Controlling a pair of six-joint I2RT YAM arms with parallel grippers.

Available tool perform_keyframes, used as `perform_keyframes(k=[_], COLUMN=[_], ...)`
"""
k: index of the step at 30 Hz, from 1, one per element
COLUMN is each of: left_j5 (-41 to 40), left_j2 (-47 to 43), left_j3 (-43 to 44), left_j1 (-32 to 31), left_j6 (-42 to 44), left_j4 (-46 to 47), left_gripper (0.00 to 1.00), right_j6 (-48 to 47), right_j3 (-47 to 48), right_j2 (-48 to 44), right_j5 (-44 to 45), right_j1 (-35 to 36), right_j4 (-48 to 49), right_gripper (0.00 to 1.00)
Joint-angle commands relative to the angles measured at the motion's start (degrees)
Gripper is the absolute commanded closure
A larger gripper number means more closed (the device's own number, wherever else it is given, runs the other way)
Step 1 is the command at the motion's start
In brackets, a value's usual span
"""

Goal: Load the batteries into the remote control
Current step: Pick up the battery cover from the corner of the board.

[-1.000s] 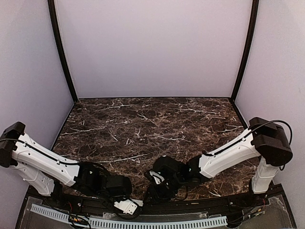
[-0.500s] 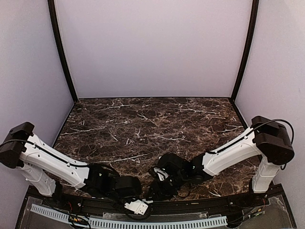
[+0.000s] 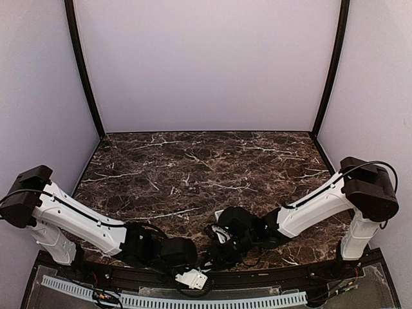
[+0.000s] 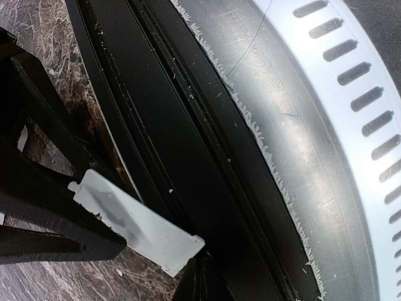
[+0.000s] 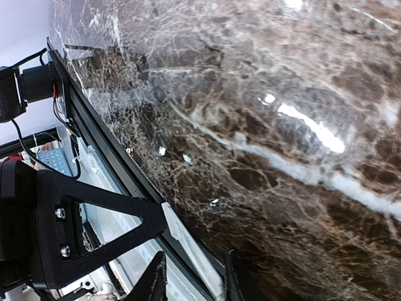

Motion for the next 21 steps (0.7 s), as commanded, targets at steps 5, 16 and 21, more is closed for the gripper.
perform_keyframes(k=[5, 16, 21], left_j5=[-2.66, -2.92, -3.13], left_j2=[3.26, 1.22, -1.14], left_j3=[-2.15, -2.52, -2.74], left_j1=[0.49, 0.49, 0.49], left_j6=[-1.08, -3.41, -6.11], left_j4=[0.65, 0.42, -0.11], left_gripper=[0.99, 0.99, 0.99], right_j6=[1.41, -0.99, -3.77], right_j3=[-1.51, -1.03, 0.21], right_j2=[1.29, -0.95, -2.43], right_j5=[-2.61, -0.31, 0.75], right_j1=[-0.69, -1.59, -1.93], right_j4=[6.07, 2.23, -1.82], right_gripper=[0.78, 1.0, 1.0])
